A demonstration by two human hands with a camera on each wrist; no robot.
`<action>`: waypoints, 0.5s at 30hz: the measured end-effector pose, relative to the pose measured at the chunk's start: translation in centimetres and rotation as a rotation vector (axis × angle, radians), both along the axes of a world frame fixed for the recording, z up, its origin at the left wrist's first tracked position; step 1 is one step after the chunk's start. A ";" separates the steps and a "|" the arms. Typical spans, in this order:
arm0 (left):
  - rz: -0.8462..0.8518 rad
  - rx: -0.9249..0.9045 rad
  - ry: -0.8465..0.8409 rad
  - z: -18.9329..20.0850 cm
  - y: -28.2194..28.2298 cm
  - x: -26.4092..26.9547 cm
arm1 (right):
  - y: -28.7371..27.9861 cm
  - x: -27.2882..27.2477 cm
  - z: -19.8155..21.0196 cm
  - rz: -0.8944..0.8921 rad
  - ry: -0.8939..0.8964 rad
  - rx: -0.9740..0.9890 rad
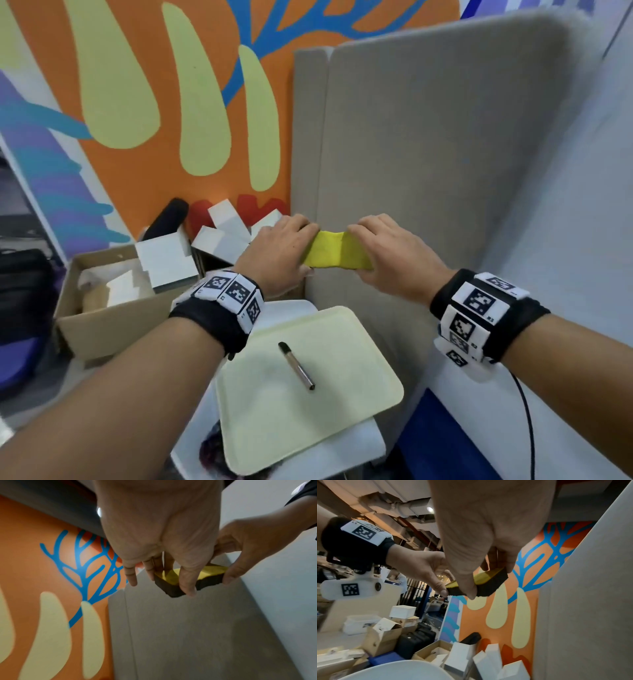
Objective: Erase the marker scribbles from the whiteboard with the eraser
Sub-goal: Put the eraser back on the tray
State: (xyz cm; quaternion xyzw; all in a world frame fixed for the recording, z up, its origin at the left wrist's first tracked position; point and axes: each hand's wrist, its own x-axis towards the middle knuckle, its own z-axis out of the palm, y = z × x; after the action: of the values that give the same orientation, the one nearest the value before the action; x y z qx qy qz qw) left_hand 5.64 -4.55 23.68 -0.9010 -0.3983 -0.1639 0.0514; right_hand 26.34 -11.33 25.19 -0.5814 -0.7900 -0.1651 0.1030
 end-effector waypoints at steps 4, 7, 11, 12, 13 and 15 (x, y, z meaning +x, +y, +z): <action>0.034 -0.165 0.035 -5.1 3.0 -3.5 | 3.7 -3.7 -5.2 0.025 0.045 -0.229; 0.019 -0.253 0.092 -8.9 5.2 -4.7 | 5.6 -6.0 -9.2 -0.010 0.028 -0.381; 0.046 -0.326 0.209 -13.5 7.4 -5.5 | 7.6 -7.9 -14.3 -0.038 0.025 -0.493; 0.066 -0.343 0.254 -14.5 7.6 -5.5 | 7.8 -8.2 -15.5 -0.040 0.023 -0.510; 0.078 -0.359 0.297 -15.6 7.9 -5.5 | 8.1 -8.5 -16.8 -0.047 0.024 -0.530; 0.077 -0.406 0.359 -18.0 8.6 -5.2 | 8.4 -9.2 -19.7 -0.074 0.054 -0.598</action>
State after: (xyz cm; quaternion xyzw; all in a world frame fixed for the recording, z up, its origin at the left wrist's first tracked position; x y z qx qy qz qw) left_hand 0.45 4.01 5.69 -0.8917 -0.4414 0.0836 -0.0545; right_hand 17.15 -2.95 5.50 -0.6185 -0.7789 0.0866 -0.0577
